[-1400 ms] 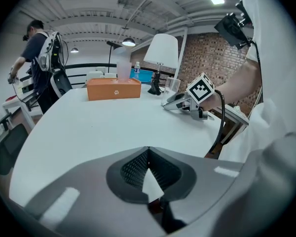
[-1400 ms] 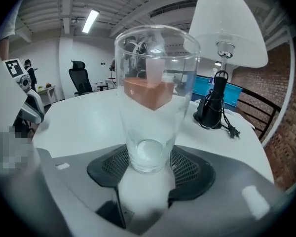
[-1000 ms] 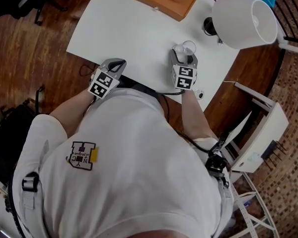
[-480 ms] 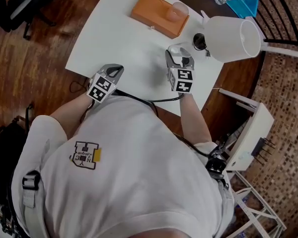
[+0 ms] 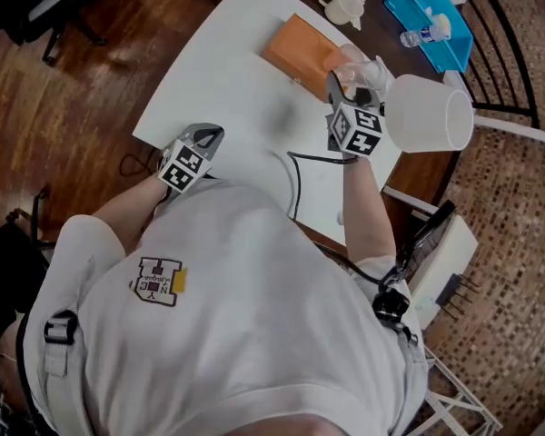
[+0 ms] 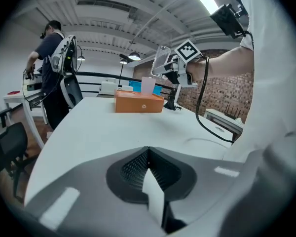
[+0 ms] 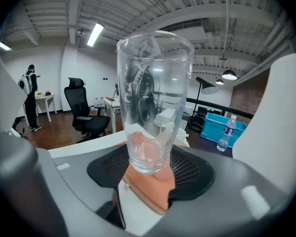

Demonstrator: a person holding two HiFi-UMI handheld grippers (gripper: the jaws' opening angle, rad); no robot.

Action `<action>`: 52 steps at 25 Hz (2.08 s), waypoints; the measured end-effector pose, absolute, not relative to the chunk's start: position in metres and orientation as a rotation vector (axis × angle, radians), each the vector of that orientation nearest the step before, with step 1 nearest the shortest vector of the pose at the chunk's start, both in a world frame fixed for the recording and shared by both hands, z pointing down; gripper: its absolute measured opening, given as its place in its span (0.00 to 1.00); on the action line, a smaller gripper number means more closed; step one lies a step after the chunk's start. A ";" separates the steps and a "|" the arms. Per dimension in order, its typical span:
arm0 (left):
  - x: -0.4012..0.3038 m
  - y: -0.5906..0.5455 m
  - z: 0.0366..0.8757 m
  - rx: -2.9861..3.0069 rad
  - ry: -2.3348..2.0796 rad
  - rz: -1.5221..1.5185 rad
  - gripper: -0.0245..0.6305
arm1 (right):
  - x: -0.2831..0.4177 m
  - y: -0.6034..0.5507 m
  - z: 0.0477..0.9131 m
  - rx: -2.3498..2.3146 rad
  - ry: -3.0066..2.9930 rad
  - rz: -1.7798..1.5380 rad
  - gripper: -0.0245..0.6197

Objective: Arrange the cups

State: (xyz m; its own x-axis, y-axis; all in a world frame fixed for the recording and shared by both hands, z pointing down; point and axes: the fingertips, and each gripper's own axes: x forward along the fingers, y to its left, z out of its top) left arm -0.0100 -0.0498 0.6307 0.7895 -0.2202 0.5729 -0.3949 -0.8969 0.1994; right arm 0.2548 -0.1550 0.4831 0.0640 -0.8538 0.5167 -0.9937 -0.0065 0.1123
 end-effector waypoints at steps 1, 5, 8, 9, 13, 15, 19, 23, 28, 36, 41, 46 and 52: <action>-0.013 -0.054 0.631 2.669 -0.479 0.796 0.04 | 0.257 -0.161 0.481 1.918 -1.829 0.422 0.44; -0.025 -0.065 0.633 2.658 -0.513 0.778 0.04 | 0.258 -0.176 0.480 1.936 -1.809 0.422 0.44; -0.030 -0.069 0.635 2.653 -0.515 0.779 0.04 | 0.250 -0.182 0.481 1.915 -1.807 0.405 0.44; -0.031 -0.070 0.636 2.653 -0.514 0.780 0.04 | 0.246 -0.184 0.482 1.906 -1.811 0.403 0.44; -0.033 -0.073 0.635 2.649 -0.514 0.775 0.04 | 0.227 -0.199 0.488 1.868 -1.831 0.405 0.44; -0.036 -0.074 0.635 2.645 -0.524 0.770 0.04 | 0.216 -0.208 0.495 1.848 -1.840 0.411 0.44; -0.047 -0.074 0.638 2.632 -0.552 0.778 0.04 | 0.198 -0.228 0.509 1.833 -1.860 0.441 0.44; -0.063 -0.076 0.634 2.613 -0.595 0.782 0.04 | 0.199 -0.245 0.524 1.889 -1.825 0.495 0.44; -0.089 -0.077 0.633 2.582 -0.645 0.785 0.04 | 0.209 -0.256 0.542 1.995 -1.717 0.543 0.44; -0.104 -0.077 0.633 2.570 -0.659 0.785 0.04 | 0.231 -0.265 0.561 2.114 -1.564 0.634 0.44; -0.112 -0.076 0.637 2.549 -0.677 0.789 0.04 | 0.232 -0.268 0.569 2.090 -1.533 0.650 0.44; -0.117 -0.079 0.639 2.535 -0.696 0.781 0.04 | 0.234 -0.271 0.577 2.091 -1.496 0.677 0.44; -0.115 -0.078 0.638 2.532 -0.707 0.768 0.04 | 0.237 -0.265 0.588 2.099 -1.473 0.726 0.44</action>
State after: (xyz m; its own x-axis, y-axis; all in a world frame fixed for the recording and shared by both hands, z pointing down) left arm -0.1146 -0.0778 0.6376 0.7211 -0.3487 0.5987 -0.5682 -0.7921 0.2231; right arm 0.2371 -0.2652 0.5875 0.2828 -0.6974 0.6585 -0.9471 -0.3117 0.0767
